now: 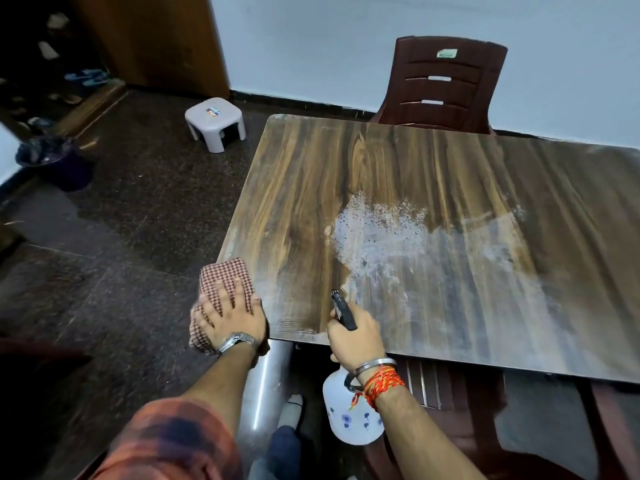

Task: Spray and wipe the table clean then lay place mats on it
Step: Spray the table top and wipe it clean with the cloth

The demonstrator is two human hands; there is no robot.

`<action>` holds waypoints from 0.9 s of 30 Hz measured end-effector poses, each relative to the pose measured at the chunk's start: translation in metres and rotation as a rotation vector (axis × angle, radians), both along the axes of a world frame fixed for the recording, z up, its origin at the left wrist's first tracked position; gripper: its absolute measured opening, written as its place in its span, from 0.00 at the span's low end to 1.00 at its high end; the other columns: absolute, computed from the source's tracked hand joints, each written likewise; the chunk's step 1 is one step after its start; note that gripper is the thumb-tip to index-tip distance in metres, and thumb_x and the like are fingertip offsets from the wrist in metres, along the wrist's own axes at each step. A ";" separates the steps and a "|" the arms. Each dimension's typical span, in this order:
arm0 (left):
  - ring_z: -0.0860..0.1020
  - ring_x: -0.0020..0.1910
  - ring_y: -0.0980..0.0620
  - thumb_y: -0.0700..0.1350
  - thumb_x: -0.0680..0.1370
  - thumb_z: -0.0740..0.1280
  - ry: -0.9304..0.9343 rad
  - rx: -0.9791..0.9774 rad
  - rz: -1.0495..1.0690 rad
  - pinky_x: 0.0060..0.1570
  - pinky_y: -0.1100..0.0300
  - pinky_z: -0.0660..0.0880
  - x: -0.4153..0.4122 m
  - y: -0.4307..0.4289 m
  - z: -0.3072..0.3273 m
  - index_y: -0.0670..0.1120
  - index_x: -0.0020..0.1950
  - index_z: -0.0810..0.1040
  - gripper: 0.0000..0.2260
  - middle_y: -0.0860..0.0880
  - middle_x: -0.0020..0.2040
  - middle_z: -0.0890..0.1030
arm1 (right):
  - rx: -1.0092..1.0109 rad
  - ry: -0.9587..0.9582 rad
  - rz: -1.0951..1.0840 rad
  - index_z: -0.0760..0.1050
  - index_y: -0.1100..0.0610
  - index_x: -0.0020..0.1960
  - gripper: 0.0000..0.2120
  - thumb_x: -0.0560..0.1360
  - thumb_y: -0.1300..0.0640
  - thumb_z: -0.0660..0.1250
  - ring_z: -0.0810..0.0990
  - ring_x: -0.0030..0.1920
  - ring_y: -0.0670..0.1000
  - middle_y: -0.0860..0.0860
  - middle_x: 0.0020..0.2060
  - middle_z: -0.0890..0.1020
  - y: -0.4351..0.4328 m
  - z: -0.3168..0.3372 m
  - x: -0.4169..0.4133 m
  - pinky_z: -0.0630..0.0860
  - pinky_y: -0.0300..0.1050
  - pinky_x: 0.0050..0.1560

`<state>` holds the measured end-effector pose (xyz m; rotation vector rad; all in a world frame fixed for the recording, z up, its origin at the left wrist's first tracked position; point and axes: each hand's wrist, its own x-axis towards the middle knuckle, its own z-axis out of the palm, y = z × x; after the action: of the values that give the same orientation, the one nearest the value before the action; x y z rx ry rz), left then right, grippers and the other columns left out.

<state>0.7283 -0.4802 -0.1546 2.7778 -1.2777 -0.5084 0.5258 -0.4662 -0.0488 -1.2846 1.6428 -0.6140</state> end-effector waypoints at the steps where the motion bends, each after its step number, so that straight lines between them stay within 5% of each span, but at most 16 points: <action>1: 0.42 0.77 0.42 0.63 0.80 0.44 -0.013 -0.001 -0.055 0.73 0.42 0.37 -0.014 0.000 0.000 0.60 0.78 0.48 0.27 0.53 0.80 0.45 | 0.003 0.013 0.005 0.72 0.55 0.35 0.06 0.65 0.53 0.61 0.78 0.36 0.66 0.54 0.29 0.75 0.002 -0.001 -0.005 0.80 0.62 0.37; 5: 0.51 0.76 0.41 0.63 0.79 0.42 0.001 0.004 -0.328 0.73 0.41 0.40 -0.094 0.001 0.006 0.61 0.78 0.49 0.27 0.53 0.80 0.49 | -0.005 0.061 -0.030 0.73 0.55 0.36 0.05 0.65 0.55 0.61 0.79 0.37 0.65 0.54 0.31 0.77 0.007 0.000 -0.035 0.80 0.62 0.39; 10: 0.48 0.76 0.42 0.63 0.72 0.34 0.085 0.033 -0.579 0.72 0.40 0.38 -0.184 0.010 0.014 0.62 0.78 0.47 0.33 0.55 0.80 0.45 | -0.043 0.071 -0.186 0.74 0.60 0.39 0.07 0.65 0.57 0.63 0.78 0.38 0.65 0.59 0.33 0.78 0.005 0.014 -0.079 0.79 0.57 0.38; 13: 0.45 0.77 0.44 0.63 0.79 0.42 0.075 0.037 -0.564 0.73 0.41 0.36 -0.190 0.008 0.010 0.64 0.77 0.45 0.25 0.57 0.79 0.43 | -0.061 0.125 -0.256 0.74 0.62 0.37 0.04 0.70 0.63 0.63 0.75 0.37 0.62 0.59 0.34 0.78 -0.005 0.027 -0.110 0.72 0.49 0.37; 16: 0.43 0.77 0.46 0.64 0.80 0.43 0.079 0.043 -0.546 0.73 0.44 0.35 -0.185 0.005 0.008 0.66 0.76 0.44 0.24 0.58 0.79 0.42 | -0.059 0.188 -0.293 0.63 0.58 0.28 0.12 0.69 0.64 0.62 0.65 0.32 0.58 0.54 0.26 0.68 -0.019 0.034 -0.138 0.62 0.45 0.31; 27: 0.43 0.77 0.43 0.68 0.77 0.41 0.042 0.050 -0.320 0.73 0.42 0.38 -0.156 -0.049 0.005 0.64 0.77 0.43 0.28 0.55 0.79 0.42 | 0.004 0.063 -0.321 0.74 0.61 0.40 0.03 0.70 0.62 0.63 0.73 0.34 0.57 0.54 0.33 0.75 -0.035 0.010 -0.164 0.77 0.47 0.35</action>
<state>0.5723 -0.5296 -0.1496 2.5933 -1.7334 -0.6180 0.3617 -0.5008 -0.0392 -1.0534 1.9199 -0.7674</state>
